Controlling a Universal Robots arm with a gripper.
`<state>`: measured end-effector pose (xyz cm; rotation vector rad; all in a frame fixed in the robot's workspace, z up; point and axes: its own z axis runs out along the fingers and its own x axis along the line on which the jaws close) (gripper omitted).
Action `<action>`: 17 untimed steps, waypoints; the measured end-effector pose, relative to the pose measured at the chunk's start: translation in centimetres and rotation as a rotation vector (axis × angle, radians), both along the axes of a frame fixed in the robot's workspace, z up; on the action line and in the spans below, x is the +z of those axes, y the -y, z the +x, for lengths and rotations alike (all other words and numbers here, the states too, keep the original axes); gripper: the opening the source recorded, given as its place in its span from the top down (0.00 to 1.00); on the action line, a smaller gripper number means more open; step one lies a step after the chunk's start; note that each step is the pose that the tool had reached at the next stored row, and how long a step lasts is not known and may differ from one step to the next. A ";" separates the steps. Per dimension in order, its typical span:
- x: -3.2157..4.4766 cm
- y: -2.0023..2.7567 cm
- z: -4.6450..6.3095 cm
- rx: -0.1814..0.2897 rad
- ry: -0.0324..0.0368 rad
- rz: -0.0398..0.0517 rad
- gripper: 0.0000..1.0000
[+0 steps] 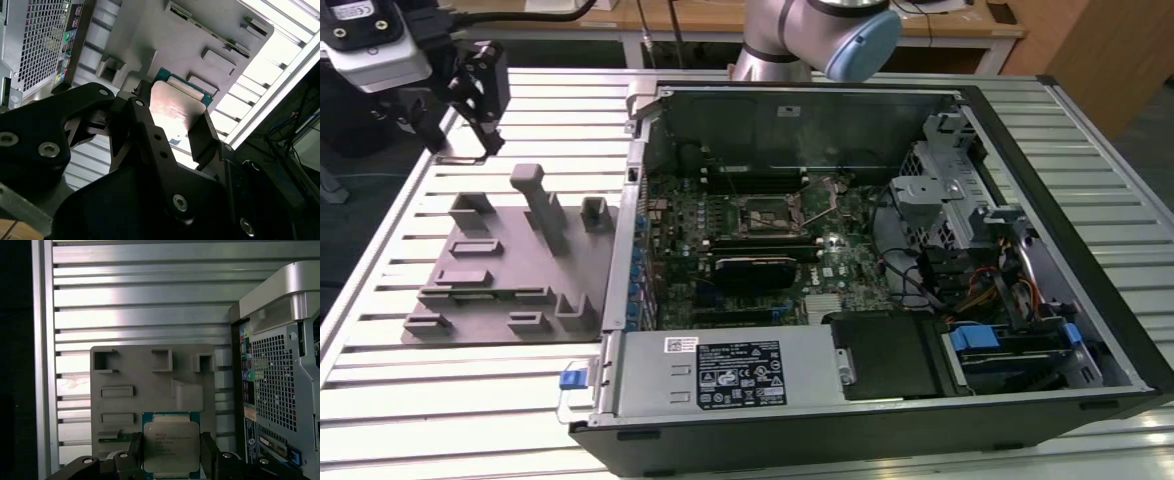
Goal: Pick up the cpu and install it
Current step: 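Pick up the cpu and move it towards the insertion slot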
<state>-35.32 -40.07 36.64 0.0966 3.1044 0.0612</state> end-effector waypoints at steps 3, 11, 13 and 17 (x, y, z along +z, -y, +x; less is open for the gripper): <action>0.00 0.00 0.4 0.000 0.0001 0.0000 0.46; 0.00 0.00 1.6 0.000 0.0000 0.0000 0.46; 0.00 0.00 1.8 0.000 0.0000 0.0000 0.46; 0.00 0.00 2.4 0.000 0.0000 0.0000 0.46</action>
